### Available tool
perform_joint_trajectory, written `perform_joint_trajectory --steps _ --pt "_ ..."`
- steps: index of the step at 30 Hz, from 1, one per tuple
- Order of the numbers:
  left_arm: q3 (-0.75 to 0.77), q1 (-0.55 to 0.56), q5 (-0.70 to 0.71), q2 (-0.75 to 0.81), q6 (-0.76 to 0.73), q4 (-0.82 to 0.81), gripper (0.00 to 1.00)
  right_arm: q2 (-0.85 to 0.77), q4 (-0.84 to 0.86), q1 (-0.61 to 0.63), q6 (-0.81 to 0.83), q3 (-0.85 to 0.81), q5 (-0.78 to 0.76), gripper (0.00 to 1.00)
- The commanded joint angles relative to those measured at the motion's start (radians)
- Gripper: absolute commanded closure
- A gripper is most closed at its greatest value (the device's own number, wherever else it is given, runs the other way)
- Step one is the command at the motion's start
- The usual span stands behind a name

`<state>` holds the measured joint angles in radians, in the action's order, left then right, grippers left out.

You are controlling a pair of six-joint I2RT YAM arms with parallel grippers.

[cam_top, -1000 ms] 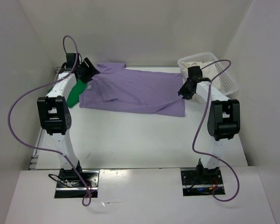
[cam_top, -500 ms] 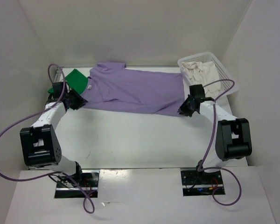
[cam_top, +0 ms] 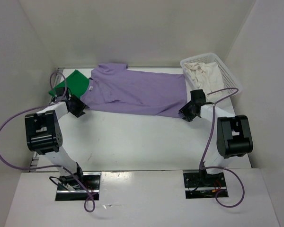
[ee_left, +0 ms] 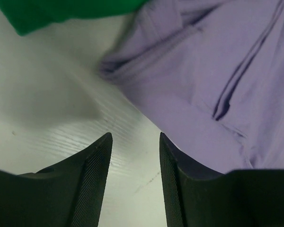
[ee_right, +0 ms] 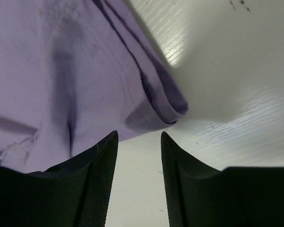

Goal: Fold and stack the t-shirts
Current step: Fold the flattened tshirt in 1/3 of the way

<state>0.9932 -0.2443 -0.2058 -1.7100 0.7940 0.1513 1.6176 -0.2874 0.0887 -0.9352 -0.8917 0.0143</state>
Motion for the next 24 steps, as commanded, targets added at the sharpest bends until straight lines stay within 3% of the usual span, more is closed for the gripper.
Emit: perform_joint_trajectory --steps 1,5,10,14,15,17,19,24 --pt "0.041 -0.021 0.023 -0.051 0.017 -0.054 0.48 -0.004 0.050 -0.006 -0.059 0.025 -0.068 0.53" --pt "0.051 -0.021 0.034 -0.083 0.036 -0.094 0.50 0.030 0.059 -0.006 -0.079 0.025 -0.077 0.54" --pt "0.108 -0.021 0.022 -0.172 0.071 -0.121 0.52 0.062 0.059 -0.015 -0.103 -0.006 -0.097 0.67" --pt "0.143 -0.021 0.013 -0.195 0.071 -0.139 0.69 0.085 0.047 -0.015 -0.113 -0.036 -0.106 0.89" --pt "0.144 -0.021 0.013 -0.204 0.071 -0.153 0.81 0.085 0.047 -0.015 -0.113 -0.036 -0.115 0.93" --pt "0.156 -0.021 0.002 -0.204 0.071 -0.153 0.90 0.064 0.037 -0.015 -0.113 -0.027 -0.116 1.00" --pt "0.156 -0.021 -0.012 -0.204 0.071 -0.153 1.00 0.021 0.028 -0.015 -0.103 -0.027 -0.128 1.00" --pt "0.156 -0.021 -0.024 -0.062 0.036 -0.122 1.00 -0.094 -0.057 -0.015 -0.067 -0.018 -0.146 1.00"
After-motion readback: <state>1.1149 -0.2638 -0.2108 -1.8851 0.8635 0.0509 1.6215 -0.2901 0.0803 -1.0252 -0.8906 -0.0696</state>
